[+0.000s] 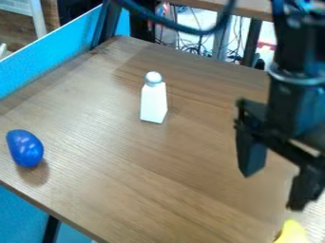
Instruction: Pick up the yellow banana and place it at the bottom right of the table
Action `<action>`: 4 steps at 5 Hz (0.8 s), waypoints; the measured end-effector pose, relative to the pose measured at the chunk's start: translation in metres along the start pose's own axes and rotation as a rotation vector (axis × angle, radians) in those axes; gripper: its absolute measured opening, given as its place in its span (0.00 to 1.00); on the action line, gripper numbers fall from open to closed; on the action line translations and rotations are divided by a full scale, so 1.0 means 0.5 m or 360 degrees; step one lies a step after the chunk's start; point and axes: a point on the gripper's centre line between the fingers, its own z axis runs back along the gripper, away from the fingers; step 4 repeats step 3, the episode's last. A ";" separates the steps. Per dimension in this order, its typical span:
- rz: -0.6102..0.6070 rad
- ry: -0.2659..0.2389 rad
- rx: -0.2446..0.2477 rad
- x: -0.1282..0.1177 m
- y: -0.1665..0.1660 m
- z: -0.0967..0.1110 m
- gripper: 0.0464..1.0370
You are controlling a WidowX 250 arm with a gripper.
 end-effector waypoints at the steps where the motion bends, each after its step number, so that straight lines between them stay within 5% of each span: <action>1: 0.0191 0.0005 0.0098 -0.002 0.103 0.020 0.97; 3: 0.0576 0.0003 0.0195 -0.040 0.307 0.046 0.97; 4: 0.0576 0.0003 0.0195 -0.040 0.307 0.046 0.97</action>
